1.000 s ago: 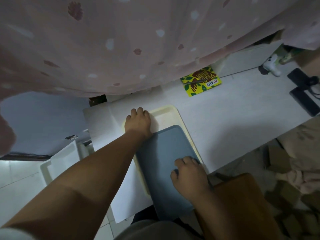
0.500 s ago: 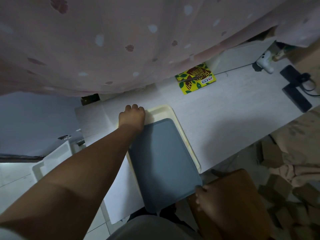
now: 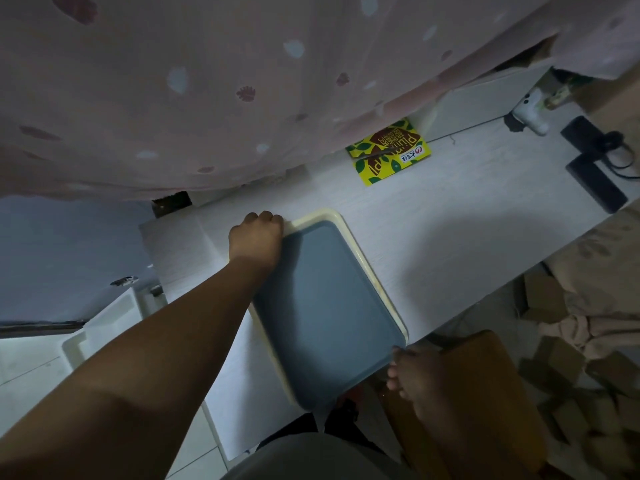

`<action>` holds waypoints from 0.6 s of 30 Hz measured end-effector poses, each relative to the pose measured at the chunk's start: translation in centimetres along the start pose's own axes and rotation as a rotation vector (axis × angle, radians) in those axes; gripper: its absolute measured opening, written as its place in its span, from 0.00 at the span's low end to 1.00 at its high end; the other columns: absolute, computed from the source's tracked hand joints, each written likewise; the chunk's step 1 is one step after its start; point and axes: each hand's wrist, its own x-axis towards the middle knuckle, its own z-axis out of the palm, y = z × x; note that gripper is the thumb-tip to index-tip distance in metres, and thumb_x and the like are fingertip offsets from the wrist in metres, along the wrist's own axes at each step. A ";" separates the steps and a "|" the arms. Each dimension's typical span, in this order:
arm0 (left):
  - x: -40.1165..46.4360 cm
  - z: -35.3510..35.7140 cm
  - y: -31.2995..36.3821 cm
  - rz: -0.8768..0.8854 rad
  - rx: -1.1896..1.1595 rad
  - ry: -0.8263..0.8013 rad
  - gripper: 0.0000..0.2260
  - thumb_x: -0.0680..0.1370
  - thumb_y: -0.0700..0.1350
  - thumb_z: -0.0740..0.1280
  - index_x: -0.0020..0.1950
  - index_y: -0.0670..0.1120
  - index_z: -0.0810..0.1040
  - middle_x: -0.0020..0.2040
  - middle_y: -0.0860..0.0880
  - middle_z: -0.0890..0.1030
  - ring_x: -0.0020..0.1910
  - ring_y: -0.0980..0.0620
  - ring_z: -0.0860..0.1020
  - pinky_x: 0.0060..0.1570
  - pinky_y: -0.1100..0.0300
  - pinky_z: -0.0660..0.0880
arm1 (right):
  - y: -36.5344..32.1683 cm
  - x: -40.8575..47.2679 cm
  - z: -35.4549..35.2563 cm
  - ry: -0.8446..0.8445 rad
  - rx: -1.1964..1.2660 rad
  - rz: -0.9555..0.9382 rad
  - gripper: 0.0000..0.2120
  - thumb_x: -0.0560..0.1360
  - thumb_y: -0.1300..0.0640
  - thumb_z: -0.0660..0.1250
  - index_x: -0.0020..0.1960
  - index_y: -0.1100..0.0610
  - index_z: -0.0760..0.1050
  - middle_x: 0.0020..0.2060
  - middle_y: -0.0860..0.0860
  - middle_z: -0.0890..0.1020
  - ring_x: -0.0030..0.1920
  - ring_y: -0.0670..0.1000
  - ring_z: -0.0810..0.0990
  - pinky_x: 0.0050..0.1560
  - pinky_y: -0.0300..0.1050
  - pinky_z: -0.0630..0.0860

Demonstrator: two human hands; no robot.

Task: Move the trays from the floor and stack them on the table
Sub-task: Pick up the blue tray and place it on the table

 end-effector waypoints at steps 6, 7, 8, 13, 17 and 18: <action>-0.4 0.6 -0.2 -0.006 0.018 0.026 0.11 0.74 0.35 0.64 0.55 0.43 0.76 0.50 0.44 0.77 0.49 0.43 0.75 0.37 0.54 0.68 | -0.2 -0.2 -0.4 -0.005 -0.028 -0.011 0.08 0.81 0.57 0.66 0.47 0.61 0.77 0.34 0.56 0.81 0.26 0.51 0.77 0.26 0.40 0.70; -0.4 0.6 -0.1 -0.011 0.016 0.023 0.11 0.74 0.35 0.64 0.55 0.43 0.76 0.51 0.44 0.77 0.49 0.43 0.75 0.37 0.54 0.69 | -0.4 -0.4 -0.6 -0.018 -0.033 -0.013 0.08 0.81 0.57 0.66 0.47 0.62 0.77 0.34 0.57 0.82 0.26 0.51 0.78 0.26 0.40 0.70; -0.4 0.6 -0.1 -0.013 0.017 0.017 0.12 0.74 0.35 0.64 0.56 0.43 0.76 0.51 0.44 0.77 0.50 0.43 0.75 0.38 0.53 0.70 | -0.5 -0.4 -0.8 -0.037 -0.045 -0.017 0.09 0.81 0.56 0.66 0.47 0.63 0.77 0.34 0.57 0.82 0.26 0.51 0.79 0.26 0.40 0.70; -0.3 -0.3 0.1 -0.051 -0.012 -0.061 0.15 0.74 0.38 0.68 0.60 0.42 0.74 0.53 0.42 0.77 0.50 0.42 0.76 0.41 0.51 0.73 | -1.2 -0.9 -2.6 -0.020 -0.359 -0.153 0.26 0.80 0.38 0.61 0.40 0.59 0.78 0.31 0.53 0.83 0.25 0.48 0.81 0.27 0.39 0.74; -1.2 -2.3 0.4 -0.126 -0.106 -0.005 0.12 0.77 0.46 0.66 0.58 0.41 0.74 0.53 0.42 0.77 0.50 0.40 0.77 0.40 0.53 0.69 | -1.9 -1.5 -4.0 0.115 -0.510 -0.470 0.28 0.80 0.34 0.49 0.40 0.54 0.76 0.33 0.49 0.80 0.35 0.47 0.80 0.39 0.43 0.78; -1.7 -2.9 0.5 -0.145 -0.109 0.006 0.13 0.78 0.49 0.65 0.58 0.42 0.74 0.54 0.41 0.77 0.51 0.39 0.77 0.41 0.54 0.69 | -2.2 -1.8 -4.2 0.094 -0.516 -0.509 0.28 0.80 0.35 0.49 0.43 0.53 0.77 0.35 0.49 0.81 0.37 0.47 0.81 0.43 0.45 0.80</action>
